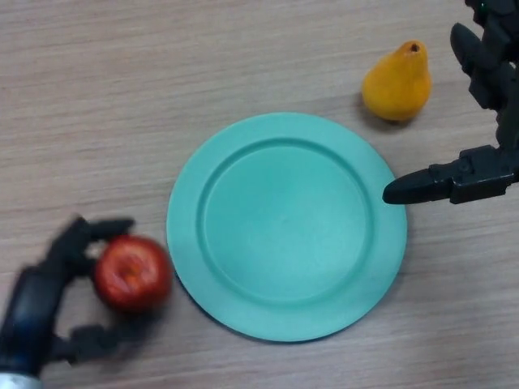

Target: Pick up the red apple and place it on the plate

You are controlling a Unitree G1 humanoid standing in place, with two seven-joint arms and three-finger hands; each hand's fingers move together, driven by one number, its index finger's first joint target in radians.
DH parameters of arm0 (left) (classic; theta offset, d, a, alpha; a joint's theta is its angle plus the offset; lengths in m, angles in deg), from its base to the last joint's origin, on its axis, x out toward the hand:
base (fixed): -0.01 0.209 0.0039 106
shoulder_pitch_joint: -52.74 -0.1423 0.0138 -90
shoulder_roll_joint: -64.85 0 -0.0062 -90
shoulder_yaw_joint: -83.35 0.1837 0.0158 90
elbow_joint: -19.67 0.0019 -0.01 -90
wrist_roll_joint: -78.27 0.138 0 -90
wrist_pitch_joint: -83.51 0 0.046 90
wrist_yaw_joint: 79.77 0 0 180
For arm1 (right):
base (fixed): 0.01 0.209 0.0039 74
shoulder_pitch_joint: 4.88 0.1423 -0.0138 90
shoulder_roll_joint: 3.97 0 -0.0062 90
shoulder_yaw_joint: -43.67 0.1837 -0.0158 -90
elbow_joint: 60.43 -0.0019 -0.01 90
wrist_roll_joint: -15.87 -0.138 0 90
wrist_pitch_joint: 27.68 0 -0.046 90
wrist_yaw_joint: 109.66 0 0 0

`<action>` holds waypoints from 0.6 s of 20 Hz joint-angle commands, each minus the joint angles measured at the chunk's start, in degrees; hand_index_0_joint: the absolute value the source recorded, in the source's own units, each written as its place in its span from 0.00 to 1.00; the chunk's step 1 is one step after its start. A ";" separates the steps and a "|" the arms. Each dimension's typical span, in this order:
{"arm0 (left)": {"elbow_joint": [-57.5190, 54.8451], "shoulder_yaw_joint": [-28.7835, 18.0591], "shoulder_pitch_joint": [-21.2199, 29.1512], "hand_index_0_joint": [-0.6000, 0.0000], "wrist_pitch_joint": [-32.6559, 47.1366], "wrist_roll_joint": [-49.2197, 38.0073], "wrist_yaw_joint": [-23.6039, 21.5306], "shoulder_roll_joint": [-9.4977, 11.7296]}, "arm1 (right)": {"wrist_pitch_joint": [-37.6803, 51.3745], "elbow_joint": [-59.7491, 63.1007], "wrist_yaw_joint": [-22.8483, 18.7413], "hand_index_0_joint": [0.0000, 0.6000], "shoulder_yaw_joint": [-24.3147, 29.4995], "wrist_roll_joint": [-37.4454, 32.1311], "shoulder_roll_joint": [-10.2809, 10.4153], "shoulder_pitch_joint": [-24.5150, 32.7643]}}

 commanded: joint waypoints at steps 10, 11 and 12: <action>-7.09 12.80 18.41 0.00 -20.26 -0.70 8.61 3.34 | 3.83 -7.46 -4.89 0.00 4.18 -3.82 -1.73 2.00; -6.20 13.50 18.70 0.00 -19.24 0.71 9.40 3.51 | 3.85 -7.65 -5.01 0.00 4.28 -3.99 -1.73 1.75; -5.64 13.52 18.98 0.25 -18.23 1.12 9.73 3.45 | 3.86 -7.67 -5.03 0.00 4.27 -3.98 -1.77 1.65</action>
